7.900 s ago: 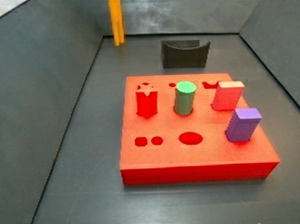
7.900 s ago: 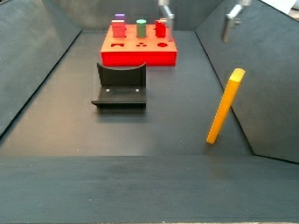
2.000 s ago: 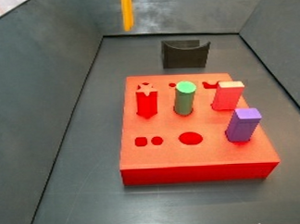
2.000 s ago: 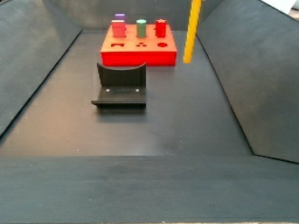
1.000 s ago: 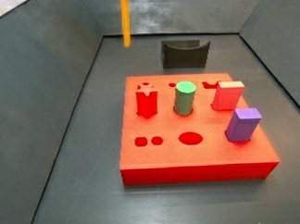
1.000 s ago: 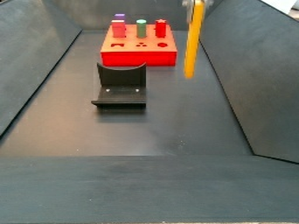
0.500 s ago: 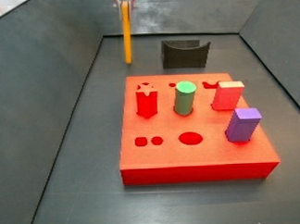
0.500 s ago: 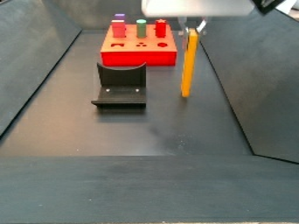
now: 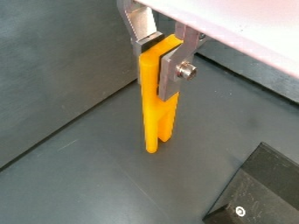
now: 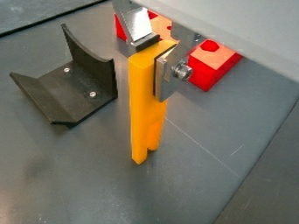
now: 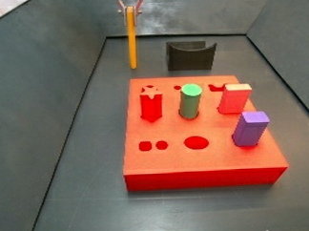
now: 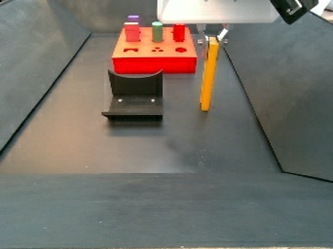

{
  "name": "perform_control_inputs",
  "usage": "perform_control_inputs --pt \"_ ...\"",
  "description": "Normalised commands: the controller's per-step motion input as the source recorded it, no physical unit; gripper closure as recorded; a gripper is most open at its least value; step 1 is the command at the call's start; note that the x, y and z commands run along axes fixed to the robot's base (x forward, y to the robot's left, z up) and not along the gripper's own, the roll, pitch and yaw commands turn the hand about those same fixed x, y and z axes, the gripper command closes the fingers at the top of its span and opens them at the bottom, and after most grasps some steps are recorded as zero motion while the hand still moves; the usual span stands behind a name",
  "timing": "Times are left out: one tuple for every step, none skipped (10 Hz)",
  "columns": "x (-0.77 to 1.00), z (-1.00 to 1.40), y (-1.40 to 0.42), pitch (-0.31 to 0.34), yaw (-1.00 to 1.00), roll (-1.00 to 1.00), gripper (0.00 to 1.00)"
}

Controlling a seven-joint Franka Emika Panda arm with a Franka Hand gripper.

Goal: Pick up the square-circle object. Move up. Rotate the square-circle object. Move to above the board. Insert the square-circle object.
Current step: Rotate the square-circle object.

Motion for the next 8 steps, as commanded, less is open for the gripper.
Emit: perform_control_inputs --pt "-0.01 -0.23 0.0 -0.059 -0.02 -0.14 1.0" --pt "0.0 -0.23 0.0 -0.059 -0.02 -0.14 1.0" --pt "-0.01 -0.23 0.0 -0.059 -0.02 -0.14 1.0" --pt "0.0 -0.23 0.0 -0.059 -0.02 -0.14 1.0" --pt "-0.01 -0.23 0.0 -0.059 -0.02 -0.14 1.0" --pt "0.0 0.0 0.0 -0.059 -0.02 0.06 0.0" --pt "0.0 1.0 0.15 -0.047 -0.01 0.05 0.0" --pt "-0.02 1.0 0.15 -0.031 -0.01 0.05 0.0"
